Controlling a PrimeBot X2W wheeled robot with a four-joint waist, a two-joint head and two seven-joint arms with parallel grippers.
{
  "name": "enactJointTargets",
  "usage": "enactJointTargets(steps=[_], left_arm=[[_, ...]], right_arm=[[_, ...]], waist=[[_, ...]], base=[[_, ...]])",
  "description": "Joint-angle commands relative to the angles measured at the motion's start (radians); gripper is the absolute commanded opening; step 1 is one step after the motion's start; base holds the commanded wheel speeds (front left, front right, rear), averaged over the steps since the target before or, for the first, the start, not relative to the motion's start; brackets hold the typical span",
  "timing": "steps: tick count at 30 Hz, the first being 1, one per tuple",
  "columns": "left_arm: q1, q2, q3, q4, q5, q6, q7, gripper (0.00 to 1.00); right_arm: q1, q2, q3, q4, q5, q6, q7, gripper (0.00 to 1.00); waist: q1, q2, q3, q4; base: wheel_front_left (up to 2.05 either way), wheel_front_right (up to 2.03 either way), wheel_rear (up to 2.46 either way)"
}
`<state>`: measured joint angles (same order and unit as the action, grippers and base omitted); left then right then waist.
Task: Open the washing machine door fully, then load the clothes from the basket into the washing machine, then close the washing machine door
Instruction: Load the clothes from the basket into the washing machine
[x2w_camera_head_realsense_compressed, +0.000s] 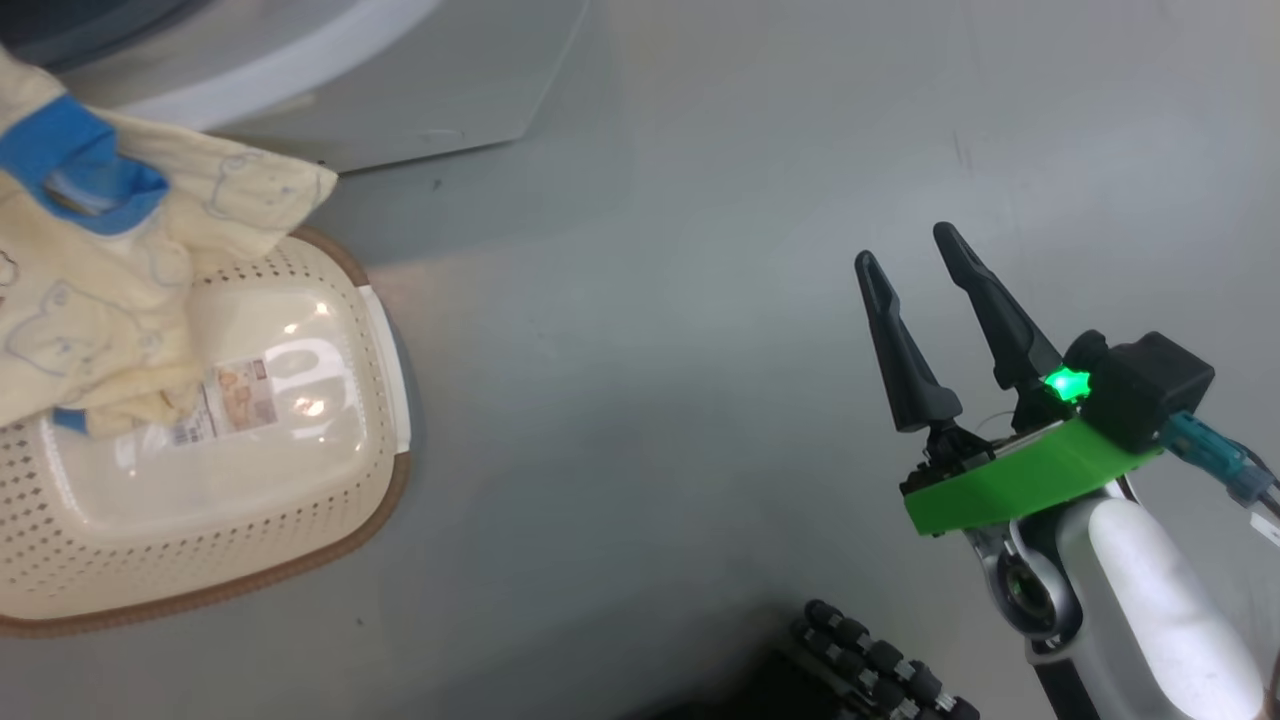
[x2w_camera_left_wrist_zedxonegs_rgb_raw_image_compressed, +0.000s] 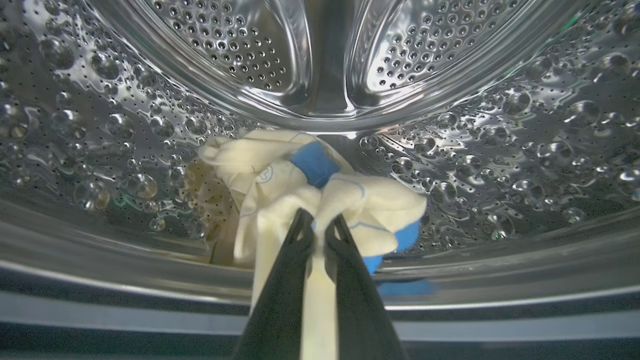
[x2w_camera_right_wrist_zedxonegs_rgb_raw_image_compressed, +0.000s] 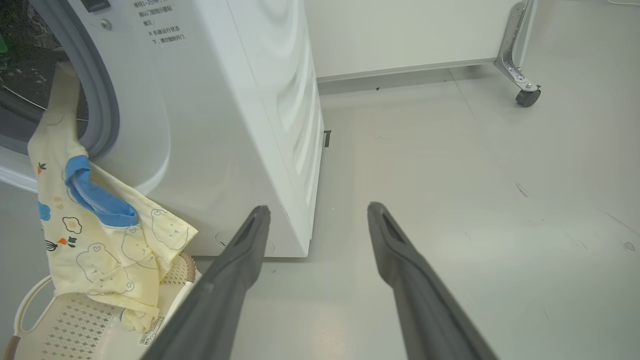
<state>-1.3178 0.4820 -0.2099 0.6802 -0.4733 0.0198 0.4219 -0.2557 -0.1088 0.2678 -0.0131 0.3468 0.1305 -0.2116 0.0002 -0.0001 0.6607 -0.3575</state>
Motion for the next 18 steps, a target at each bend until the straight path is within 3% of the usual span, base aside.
enactJointTargets(steps=[1,6,14,18], left_arm=[[-0.062,0.063,0.026,-0.048,0.018,0.006,-0.018,0.0],[-0.138,0.108,0.017,-0.064,0.077,-0.002,-0.163,0.0],[-0.225,0.108,0.02,-0.028,0.125,0.006,-0.447,0.0],[-0.231,0.118,0.015,0.065,0.125,-0.007,-0.466,0.0]], right_arm=[[0.002,-0.015,0.018,-0.02,0.01,0.0,-0.017,1.0],[-0.02,-0.013,0.032,0.001,0.029,0.0,-0.033,1.0],[-0.045,-0.012,0.047,0.023,0.042,0.0,-0.045,1.0],[-0.057,-0.011,0.052,0.027,0.045,0.0,-0.048,1.0]], waist=[[-0.0002,0.0001,0.045,-0.032],[-0.0002,0.0001,0.09,-0.058],[-0.0002,0.0001,0.114,-0.065],[-0.0002,0.0001,0.119,-0.066]], base=[[0.0,0.0,0.0],[0.0,0.0,0.0],[0.0,0.0,0.0],[0.0,0.0,0.0]])
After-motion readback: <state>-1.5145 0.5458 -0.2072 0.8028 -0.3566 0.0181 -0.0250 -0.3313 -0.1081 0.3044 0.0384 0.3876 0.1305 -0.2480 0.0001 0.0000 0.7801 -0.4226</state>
